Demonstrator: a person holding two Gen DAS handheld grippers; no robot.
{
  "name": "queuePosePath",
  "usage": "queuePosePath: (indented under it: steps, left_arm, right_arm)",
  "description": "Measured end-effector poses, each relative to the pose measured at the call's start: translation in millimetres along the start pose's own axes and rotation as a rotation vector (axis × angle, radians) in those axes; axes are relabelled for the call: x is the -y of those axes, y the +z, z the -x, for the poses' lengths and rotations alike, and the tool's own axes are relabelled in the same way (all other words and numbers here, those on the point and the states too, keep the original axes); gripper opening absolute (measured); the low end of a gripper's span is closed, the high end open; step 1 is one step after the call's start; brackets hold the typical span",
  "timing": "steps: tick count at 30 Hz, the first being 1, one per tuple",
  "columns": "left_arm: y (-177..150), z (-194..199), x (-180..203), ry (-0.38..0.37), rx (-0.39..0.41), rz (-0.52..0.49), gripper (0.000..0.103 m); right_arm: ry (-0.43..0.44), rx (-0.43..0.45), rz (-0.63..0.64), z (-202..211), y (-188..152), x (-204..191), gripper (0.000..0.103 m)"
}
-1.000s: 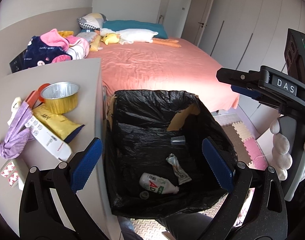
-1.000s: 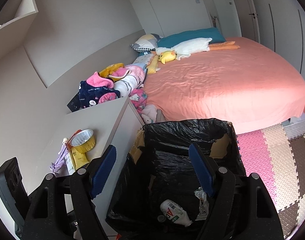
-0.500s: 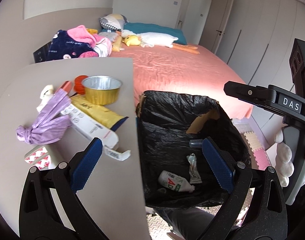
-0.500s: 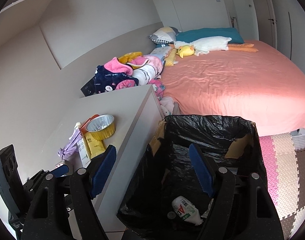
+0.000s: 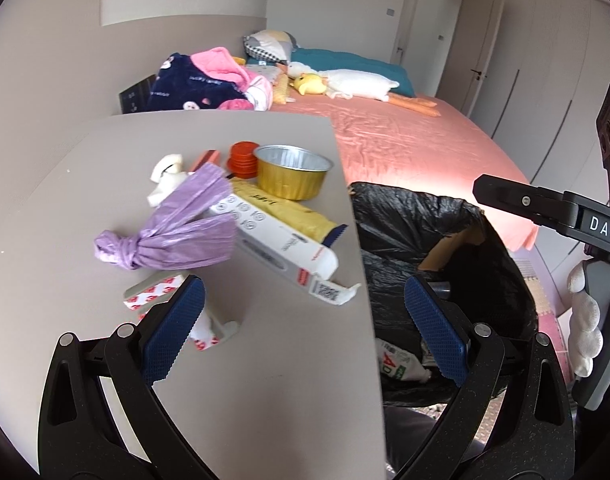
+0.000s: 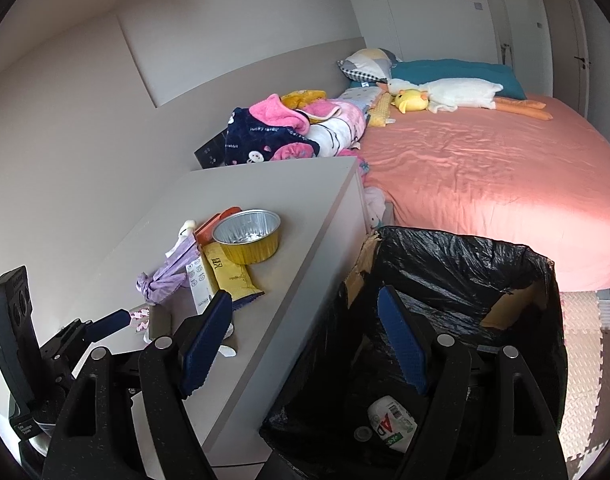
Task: Collect trash
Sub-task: 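Move the right tool back to the white box on the desk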
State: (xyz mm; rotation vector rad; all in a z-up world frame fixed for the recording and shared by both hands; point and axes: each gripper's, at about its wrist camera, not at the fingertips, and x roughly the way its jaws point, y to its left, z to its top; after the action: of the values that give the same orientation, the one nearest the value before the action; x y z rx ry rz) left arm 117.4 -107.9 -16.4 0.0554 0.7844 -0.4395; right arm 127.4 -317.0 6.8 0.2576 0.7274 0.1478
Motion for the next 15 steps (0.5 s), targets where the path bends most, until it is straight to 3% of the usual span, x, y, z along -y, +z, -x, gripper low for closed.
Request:
queuePosePath:
  steps: [15]
  left_arm:
    - [-5.7, -15.2, -49.2, 0.095, -0.044, 0.061, 0.096]
  right_arm:
    - [0.09, -0.047, 0.128, -38.8, -4.1, -41.8, 0.076]
